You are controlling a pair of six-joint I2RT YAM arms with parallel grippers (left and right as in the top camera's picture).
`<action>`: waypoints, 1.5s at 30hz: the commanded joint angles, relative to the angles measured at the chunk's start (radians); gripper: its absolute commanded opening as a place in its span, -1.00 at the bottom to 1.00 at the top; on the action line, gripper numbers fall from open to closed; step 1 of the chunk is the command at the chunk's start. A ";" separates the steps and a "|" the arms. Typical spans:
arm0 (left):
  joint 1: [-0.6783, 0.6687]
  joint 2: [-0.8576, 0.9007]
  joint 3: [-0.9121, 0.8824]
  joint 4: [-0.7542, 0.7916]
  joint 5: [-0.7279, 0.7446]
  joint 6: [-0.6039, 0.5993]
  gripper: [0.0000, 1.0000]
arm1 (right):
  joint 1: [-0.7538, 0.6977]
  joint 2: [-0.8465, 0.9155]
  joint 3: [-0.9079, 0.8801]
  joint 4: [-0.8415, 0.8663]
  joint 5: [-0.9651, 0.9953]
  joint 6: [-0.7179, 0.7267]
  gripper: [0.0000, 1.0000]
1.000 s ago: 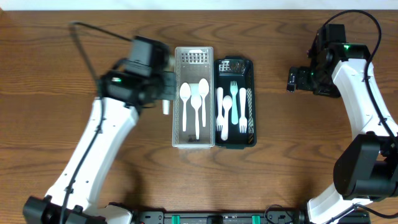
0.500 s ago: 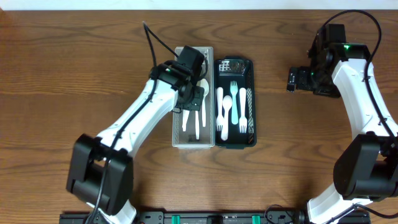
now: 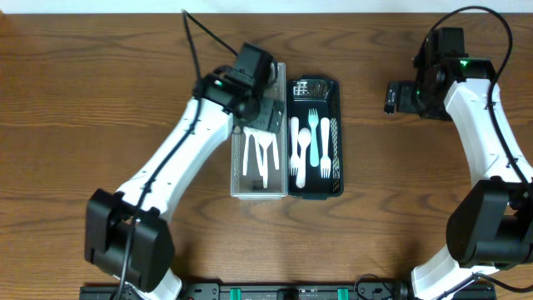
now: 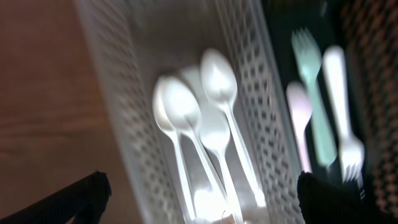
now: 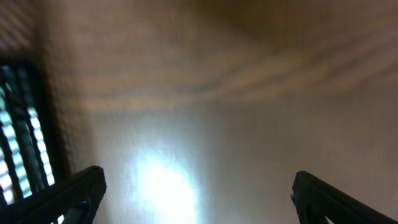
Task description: Pack container
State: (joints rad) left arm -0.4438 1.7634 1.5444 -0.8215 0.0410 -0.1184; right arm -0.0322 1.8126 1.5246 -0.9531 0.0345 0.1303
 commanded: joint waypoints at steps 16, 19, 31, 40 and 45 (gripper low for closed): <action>0.573 -0.066 0.095 0.569 -0.075 0.088 0.96 | 0.074 -0.046 0.044 0.762 0.011 -0.164 0.98; 0.578 -0.098 0.069 0.520 -0.069 0.100 0.96 | 0.074 -0.054 0.043 0.692 0.014 -0.298 0.99; 0.533 -0.673 -0.622 0.848 -0.049 0.100 0.96 | 0.069 -0.442 -0.332 0.842 0.030 -0.254 0.99; 0.505 -1.146 -0.999 0.695 -0.049 0.100 0.96 | 0.069 -0.782 -0.812 0.909 0.159 -0.113 0.98; 0.505 -1.308 -1.094 0.695 -0.049 0.100 0.96 | 0.082 -0.917 -0.985 0.956 0.160 -0.011 0.99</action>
State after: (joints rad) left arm 0.0635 0.5312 0.4713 -0.1322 -0.0063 -0.0250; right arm 0.0372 0.9718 0.5941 -0.0208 0.1646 0.0353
